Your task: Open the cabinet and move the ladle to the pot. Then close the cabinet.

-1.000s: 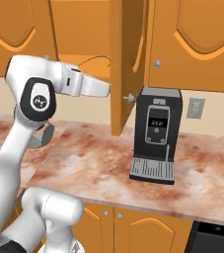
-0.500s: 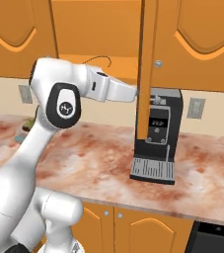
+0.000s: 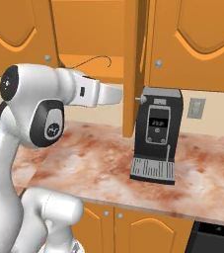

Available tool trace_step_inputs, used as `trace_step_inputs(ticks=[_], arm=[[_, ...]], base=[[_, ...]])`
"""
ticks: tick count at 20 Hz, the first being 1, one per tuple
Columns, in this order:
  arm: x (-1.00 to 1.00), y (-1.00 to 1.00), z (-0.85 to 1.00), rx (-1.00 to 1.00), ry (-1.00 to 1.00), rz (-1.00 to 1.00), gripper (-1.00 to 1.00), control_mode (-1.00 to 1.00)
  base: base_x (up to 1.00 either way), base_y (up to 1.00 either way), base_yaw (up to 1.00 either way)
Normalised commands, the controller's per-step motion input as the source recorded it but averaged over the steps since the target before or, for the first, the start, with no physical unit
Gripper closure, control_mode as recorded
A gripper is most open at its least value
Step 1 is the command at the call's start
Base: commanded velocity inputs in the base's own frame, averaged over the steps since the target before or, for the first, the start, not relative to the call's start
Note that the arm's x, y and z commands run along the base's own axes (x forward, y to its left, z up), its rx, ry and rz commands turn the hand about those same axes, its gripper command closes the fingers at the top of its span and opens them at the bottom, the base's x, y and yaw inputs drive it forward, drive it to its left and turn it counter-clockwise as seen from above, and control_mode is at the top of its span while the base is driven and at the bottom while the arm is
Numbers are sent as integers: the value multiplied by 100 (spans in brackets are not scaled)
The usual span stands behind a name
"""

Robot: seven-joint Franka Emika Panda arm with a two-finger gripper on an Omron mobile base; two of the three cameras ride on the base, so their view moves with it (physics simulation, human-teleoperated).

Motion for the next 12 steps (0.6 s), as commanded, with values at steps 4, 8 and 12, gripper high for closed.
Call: trace_step_inputs(ticks=[4,8,12], arm=[[-29,47,13,5,0,57,-100,-100],[-18,62,26,3,1,40,-100,-100],[-54,82,48,0,0,13,-100,-100]], base=[[0,0,0],[0,0,0],[0,0,0]])
